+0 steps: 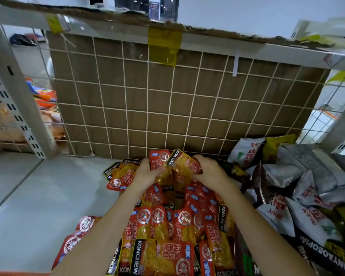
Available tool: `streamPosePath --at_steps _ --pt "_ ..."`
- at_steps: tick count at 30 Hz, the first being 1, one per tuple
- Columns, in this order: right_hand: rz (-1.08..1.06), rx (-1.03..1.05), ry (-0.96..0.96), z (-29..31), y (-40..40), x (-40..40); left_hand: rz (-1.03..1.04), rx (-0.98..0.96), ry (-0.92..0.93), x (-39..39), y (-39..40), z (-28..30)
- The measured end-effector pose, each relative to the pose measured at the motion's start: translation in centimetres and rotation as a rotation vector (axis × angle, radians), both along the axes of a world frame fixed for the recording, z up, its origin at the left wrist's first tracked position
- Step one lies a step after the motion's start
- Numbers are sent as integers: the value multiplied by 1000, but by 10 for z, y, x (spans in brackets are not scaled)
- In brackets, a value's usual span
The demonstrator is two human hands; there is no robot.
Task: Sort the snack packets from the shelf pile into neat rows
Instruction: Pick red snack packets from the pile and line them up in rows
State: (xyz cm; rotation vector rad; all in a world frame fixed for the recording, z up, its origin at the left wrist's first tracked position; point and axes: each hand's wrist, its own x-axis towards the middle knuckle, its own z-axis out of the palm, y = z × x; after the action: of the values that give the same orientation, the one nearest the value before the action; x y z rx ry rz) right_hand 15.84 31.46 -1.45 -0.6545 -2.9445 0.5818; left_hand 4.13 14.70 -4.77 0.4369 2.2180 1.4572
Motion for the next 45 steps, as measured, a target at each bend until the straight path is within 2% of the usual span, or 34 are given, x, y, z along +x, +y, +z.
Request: streamPosePath --at_steps 6,12,19,27,35,39,45 --pt "-36 -87 261 20 1 16 22 176 63 5 -9 25" --pt "-127 -363 379 38 -5 46 -7 313 14 10 -27 45" --pt "-209 -800 440 39 -26 68 31 305 -52 30 -55 38" --pt "-289 -1091 581 20 -39 75 98 331 -71 63 -70 29" --pt "-218 -1193 606 6 -48 66 299 409 -128 94 -89 24" --pt "-93 -1179 528 -2 -68 59 424 451 -145 110 -114 21" --pt "89 -1159 373 -5 -133 33 664 465 -75 125 -183 23"
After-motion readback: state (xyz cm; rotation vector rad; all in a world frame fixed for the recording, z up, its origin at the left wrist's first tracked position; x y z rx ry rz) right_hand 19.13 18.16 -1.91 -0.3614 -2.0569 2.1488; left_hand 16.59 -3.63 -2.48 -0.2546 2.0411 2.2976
